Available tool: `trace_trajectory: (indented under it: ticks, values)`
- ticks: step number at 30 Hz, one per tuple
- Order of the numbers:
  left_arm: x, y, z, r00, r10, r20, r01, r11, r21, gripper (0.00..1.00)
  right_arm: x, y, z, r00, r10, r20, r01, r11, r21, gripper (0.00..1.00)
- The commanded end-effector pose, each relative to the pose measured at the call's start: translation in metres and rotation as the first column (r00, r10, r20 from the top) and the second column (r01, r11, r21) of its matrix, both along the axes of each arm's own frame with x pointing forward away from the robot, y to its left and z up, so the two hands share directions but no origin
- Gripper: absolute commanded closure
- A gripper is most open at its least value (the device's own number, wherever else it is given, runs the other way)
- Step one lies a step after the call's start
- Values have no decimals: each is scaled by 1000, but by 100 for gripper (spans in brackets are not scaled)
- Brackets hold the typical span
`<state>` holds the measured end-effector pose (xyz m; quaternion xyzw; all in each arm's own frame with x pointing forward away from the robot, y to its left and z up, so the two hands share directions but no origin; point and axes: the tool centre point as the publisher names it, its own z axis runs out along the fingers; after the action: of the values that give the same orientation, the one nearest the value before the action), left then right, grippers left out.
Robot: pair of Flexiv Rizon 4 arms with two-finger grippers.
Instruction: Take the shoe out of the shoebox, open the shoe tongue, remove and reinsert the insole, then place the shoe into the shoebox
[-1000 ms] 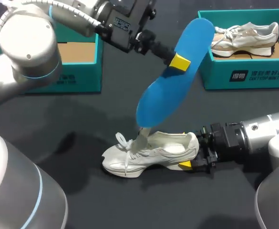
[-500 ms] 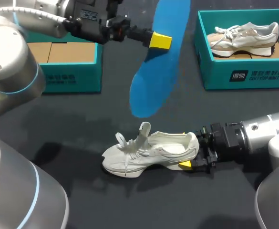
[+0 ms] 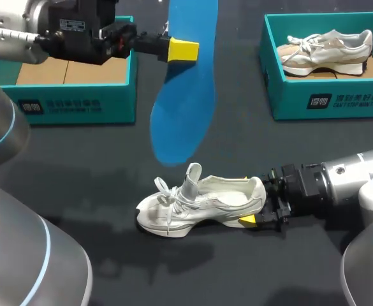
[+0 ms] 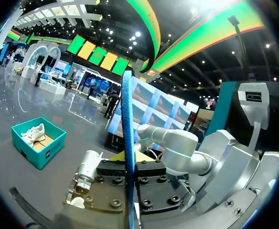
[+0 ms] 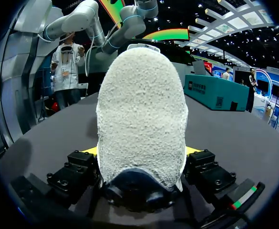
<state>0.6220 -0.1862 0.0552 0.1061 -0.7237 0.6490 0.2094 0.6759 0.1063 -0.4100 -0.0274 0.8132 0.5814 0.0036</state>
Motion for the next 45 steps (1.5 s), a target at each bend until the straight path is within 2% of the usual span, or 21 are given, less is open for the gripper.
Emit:
trace_trajectory:
  ticks: [1,6,15,36,37,38,39,40,45]
  values:
    - [-10,2,-11,1000,7,-15,-7,1000,6,100,-2,0,1,1000,-1,1,1,1000,-4,100]
    - [-25,6,-20,999,13,-37,-12,1000,6,100,-2,0,1,1000,-1,1,1,1000,-4,100]
    - [-38,12,-24,997,64,-45,-65,998,-22,100,-2,0,1,1000,-1,1,1,1000,-4,100]
    - [-37,12,-21,994,98,-53,-100,995,-28,100,-2,-2,2,1000,-1,-2,1,1000,-15,100]
    - [-37,12,-21,994,98,-53,-100,995,-28,100,-2,-2,2,1000,-1,-3,1,1000,-16,97]
    - [-37,12,-21,994,98,-53,-100,995,-28,100,-3,-3,2,1000,-2,-3,2,1000,-17,61]
    - [-37,12,-21,994,98,-53,-100,995,-28,100,-3,-3,2,1000,-3,-7,3,1000,-22,8]
    - [-37,12,-21,994,98,-53,-100,995,-28,100,-3,-4,3,1000,-4,-11,3,1000,-27,0]
    - [-37,12,-21,994,98,-53,-100,995,-28,100,-5,-10,5,1000,-14,-23,12,998,-66,0]
